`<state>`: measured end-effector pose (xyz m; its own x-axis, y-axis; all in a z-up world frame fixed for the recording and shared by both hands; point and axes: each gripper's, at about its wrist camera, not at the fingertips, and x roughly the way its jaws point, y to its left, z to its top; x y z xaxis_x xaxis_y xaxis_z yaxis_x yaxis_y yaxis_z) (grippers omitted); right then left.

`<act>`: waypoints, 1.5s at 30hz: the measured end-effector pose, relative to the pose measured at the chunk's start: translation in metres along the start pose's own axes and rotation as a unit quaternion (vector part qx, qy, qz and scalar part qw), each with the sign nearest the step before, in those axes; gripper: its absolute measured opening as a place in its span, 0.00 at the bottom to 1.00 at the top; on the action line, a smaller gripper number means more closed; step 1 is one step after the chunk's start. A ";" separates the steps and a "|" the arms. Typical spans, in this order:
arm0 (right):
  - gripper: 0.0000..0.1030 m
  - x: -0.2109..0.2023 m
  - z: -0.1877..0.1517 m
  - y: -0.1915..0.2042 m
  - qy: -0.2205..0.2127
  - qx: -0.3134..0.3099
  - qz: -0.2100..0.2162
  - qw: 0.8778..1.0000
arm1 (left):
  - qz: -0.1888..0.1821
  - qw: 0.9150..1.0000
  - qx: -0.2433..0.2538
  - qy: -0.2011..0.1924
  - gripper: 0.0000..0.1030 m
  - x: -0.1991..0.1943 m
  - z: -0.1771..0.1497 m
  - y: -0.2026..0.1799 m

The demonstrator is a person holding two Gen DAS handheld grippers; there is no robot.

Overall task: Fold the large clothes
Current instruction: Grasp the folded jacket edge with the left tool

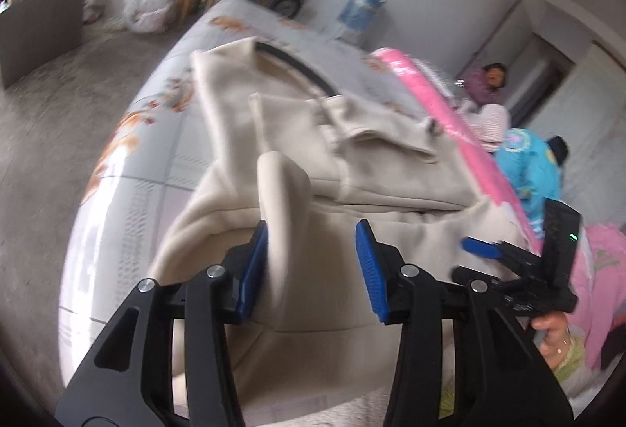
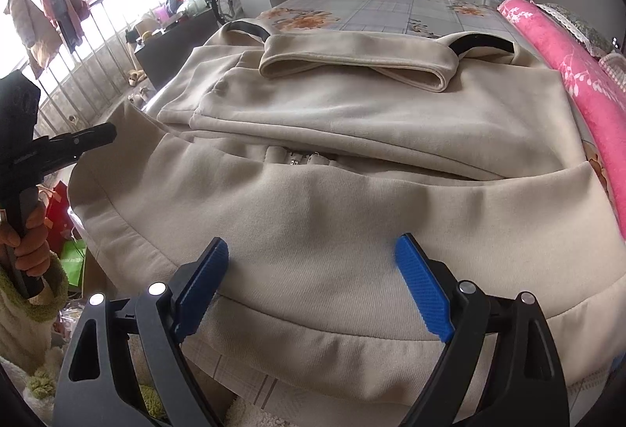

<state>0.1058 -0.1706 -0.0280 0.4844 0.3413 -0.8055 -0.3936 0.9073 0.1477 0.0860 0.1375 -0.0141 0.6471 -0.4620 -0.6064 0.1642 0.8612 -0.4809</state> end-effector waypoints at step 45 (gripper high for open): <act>0.94 -0.001 -0.008 -0.024 -0.030 0.034 -0.085 0.995 | 0.223 0.974 0.030 0.012 0.40 0.030 -0.012 -0.015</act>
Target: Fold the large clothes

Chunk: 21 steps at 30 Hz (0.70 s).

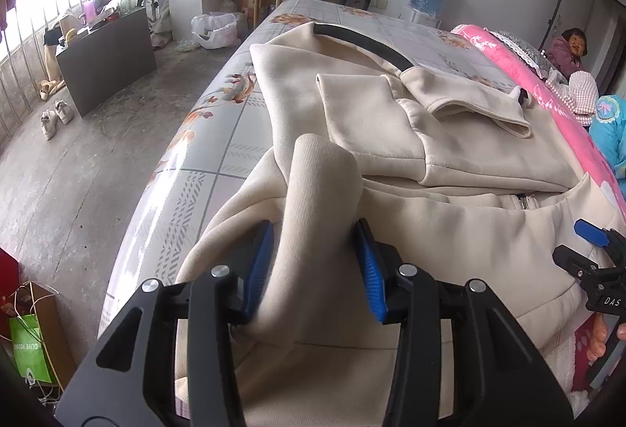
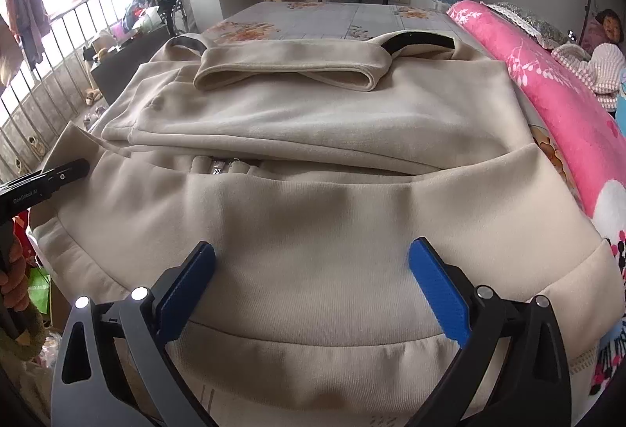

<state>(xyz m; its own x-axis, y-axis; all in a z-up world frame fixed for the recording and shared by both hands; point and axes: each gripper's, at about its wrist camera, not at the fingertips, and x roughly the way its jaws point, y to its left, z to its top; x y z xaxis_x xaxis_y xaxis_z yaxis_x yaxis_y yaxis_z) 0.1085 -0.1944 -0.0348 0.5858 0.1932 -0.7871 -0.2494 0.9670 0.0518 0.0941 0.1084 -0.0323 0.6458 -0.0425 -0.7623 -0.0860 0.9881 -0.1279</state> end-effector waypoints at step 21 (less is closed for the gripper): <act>0.94 0.004 0.007 0.002 0.028 0.006 -0.011 1.000 | 0.003 1.000 -0.023 0.007 0.41 0.001 0.002 0.003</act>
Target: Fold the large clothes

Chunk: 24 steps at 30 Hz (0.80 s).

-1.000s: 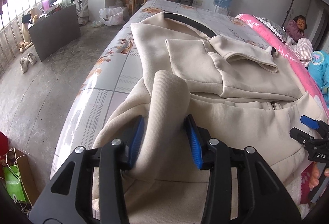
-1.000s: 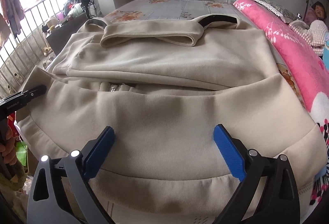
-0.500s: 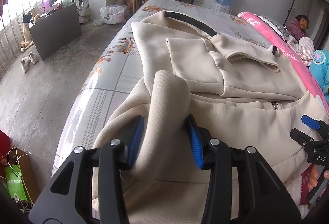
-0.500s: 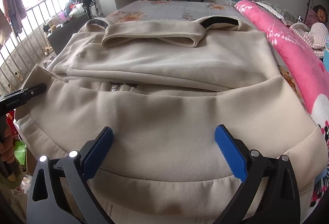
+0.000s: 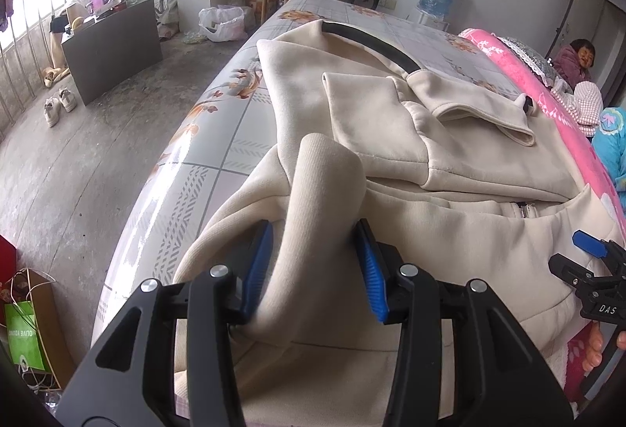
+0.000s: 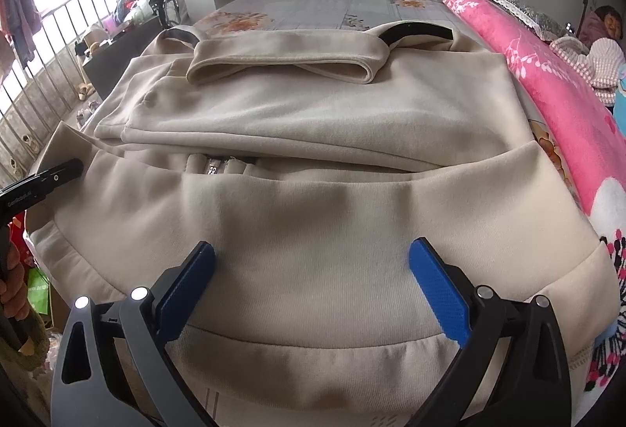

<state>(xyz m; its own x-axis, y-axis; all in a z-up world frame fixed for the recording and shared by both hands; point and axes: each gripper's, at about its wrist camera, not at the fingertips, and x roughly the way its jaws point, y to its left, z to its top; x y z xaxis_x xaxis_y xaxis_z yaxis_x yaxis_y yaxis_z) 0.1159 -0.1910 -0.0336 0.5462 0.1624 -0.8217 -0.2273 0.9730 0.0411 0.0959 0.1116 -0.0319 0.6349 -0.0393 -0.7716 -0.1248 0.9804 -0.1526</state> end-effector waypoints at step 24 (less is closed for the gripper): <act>0.94 0.001 0.002 0.001 0.012 0.012 -0.007 1.000 | 0.004 1.000 0.007 0.004 0.41 0.001 -0.001 -0.001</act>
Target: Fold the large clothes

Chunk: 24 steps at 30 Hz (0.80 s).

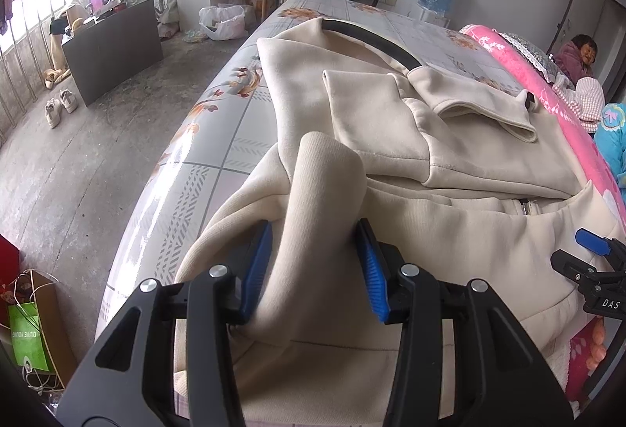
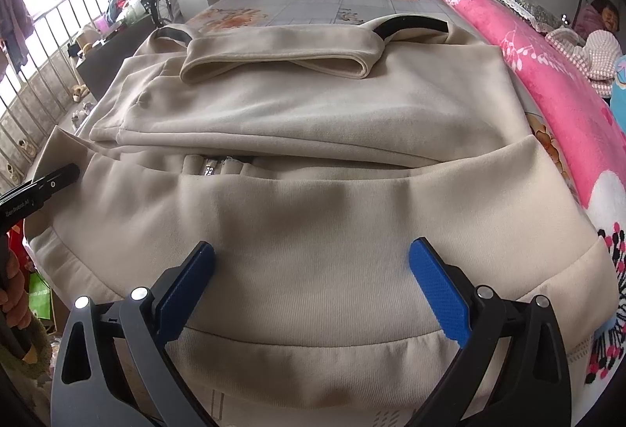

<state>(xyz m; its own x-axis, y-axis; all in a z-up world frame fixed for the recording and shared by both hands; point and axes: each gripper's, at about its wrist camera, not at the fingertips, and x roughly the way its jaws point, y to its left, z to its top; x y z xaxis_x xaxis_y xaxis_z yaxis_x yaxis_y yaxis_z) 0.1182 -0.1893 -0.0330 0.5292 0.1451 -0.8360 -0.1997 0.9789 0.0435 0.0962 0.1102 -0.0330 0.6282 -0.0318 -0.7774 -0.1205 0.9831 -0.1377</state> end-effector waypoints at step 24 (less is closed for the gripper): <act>0.94 -0.002 -0.006 0.000 -0.019 0.005 -0.006 1.000 | 0.001 1.000 0.001 0.000 0.41 -0.001 0.000 0.000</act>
<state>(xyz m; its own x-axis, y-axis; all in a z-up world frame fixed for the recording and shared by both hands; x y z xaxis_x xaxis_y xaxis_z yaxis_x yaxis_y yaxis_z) 0.1128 -0.1906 -0.0347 0.5624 0.1376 -0.8153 -0.1844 0.9821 0.0385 0.0957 0.1105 -0.0328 0.6279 -0.0290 -0.7777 -0.1202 0.9837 -0.1338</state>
